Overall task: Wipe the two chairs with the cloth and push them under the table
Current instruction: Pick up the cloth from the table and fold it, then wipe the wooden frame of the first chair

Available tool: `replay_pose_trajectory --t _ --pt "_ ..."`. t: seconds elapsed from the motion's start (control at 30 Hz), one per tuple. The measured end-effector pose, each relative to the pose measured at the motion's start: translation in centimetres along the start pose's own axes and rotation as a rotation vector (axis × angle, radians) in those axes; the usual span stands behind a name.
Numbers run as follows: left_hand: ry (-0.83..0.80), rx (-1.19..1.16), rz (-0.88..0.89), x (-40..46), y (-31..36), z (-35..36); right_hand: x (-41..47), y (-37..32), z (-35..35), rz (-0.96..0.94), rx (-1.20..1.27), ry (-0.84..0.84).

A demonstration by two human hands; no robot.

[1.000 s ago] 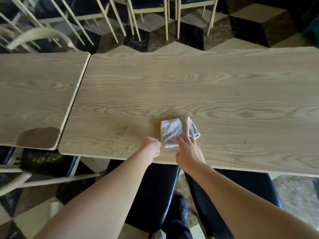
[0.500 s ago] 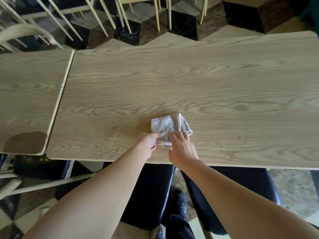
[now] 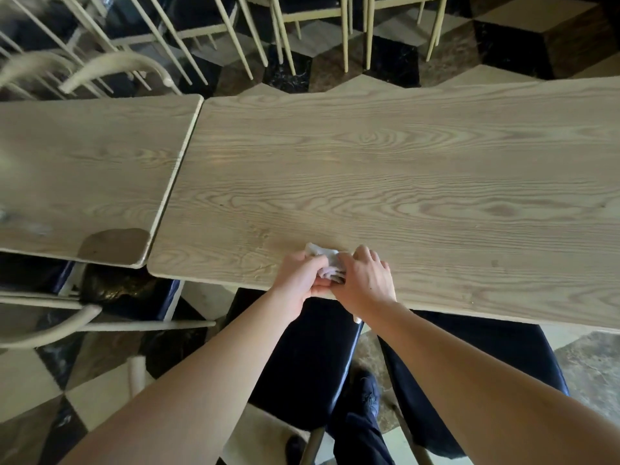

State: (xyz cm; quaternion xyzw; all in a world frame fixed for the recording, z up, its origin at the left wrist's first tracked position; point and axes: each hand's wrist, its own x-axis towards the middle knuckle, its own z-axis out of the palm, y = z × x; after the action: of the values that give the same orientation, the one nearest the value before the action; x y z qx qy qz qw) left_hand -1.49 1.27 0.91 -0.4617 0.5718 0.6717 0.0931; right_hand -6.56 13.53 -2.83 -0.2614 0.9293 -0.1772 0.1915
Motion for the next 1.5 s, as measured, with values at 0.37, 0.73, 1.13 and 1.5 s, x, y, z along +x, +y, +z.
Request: replay_pose_trajectory --t 0.37,0.73,1.13,1.5 --pt "0.218 -0.053 -0.191 -5.0 -6.8 -16.2 -4.5 -12.9 7.9 0.113 0.402 -0.409" --pt "0.931 -0.001 0.010 -12.0 -22.4 -30.4 -9.2 -25.6 20.8 0.245 0.566 -0.718" --pt "0.706 0.021 0.051 -16.6 -27.1 -30.0 -9.9 -36.4 26.1 0.162 0.565 -0.675" --pt "0.688 -0.265 -0.017 -18.6 -29.2 -27.8 -11.8 -35.1 27.0 0.102 0.465 -0.764"
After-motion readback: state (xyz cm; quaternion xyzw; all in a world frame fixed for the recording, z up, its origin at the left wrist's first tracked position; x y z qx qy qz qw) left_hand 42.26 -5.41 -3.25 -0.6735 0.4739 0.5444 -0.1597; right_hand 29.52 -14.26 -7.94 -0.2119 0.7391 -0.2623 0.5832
